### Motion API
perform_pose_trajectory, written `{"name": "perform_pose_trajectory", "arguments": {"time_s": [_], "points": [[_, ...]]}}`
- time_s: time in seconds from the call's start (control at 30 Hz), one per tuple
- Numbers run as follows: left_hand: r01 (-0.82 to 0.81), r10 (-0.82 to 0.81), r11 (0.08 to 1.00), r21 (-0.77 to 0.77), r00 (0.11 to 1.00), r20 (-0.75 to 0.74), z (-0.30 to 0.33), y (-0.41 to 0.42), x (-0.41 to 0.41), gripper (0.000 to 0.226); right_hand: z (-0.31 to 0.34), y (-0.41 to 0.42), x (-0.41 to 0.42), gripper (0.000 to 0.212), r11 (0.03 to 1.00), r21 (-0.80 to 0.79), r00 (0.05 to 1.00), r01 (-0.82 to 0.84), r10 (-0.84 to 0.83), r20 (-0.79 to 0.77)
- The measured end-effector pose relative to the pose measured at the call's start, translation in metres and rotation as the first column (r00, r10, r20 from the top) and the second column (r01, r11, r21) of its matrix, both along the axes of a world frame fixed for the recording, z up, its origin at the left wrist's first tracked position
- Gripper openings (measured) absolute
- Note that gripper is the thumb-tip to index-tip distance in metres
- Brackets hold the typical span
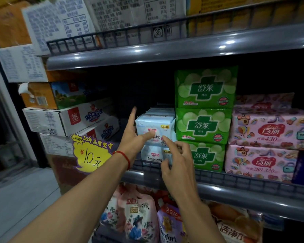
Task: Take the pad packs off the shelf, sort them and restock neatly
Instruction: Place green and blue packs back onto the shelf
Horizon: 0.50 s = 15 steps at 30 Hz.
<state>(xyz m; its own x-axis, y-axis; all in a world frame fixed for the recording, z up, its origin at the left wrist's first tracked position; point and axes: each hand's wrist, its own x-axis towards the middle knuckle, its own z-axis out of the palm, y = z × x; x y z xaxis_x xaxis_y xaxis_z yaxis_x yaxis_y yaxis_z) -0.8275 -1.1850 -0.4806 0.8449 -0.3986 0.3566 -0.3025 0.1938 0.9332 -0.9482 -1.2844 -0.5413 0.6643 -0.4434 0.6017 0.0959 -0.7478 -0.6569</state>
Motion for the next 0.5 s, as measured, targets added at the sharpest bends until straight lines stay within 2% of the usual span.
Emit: {"name": "perform_pose_trajectory", "arguments": {"time_s": [0.13,0.2,0.3,0.37,0.43,0.5], "points": [[-0.063,0.063,0.998,0.005,0.996,-0.065,0.002,0.002,0.001,0.101,0.000,-0.003,-0.001,0.066,1.000,-0.015,1.000,-0.022,0.022,0.020],[-0.096,0.098,0.994,0.044,0.994,-0.052,0.001,0.008,0.000,0.095,0.000,-0.003,-0.002,0.061,0.999,-0.021,0.998,-0.027,0.028,0.049],[-0.234,0.220,0.963,0.136,0.969,0.108,-0.002,0.027,-0.018,0.081,0.000,-0.001,-0.005,0.038,0.997,-0.063,0.988,-0.046,0.055,0.147],[-0.343,0.315,0.934,0.105,0.924,0.217,-0.011,0.051,-0.039,0.066,-0.001,0.007,-0.009,0.025,0.990,-0.101,0.980,-0.098,0.114,0.165],[-0.385,0.353,0.918,0.096,0.903,0.245,-0.030,0.084,-0.062,0.054,-0.006,0.022,-0.014,0.022,0.970,-0.140,0.974,-0.197,0.210,0.086],[-0.394,0.373,0.914,0.098,0.910,0.183,-0.058,0.117,-0.078,0.051,-0.018,0.040,-0.017,0.022,0.938,-0.153,0.950,-0.311,0.300,-0.089]]}}
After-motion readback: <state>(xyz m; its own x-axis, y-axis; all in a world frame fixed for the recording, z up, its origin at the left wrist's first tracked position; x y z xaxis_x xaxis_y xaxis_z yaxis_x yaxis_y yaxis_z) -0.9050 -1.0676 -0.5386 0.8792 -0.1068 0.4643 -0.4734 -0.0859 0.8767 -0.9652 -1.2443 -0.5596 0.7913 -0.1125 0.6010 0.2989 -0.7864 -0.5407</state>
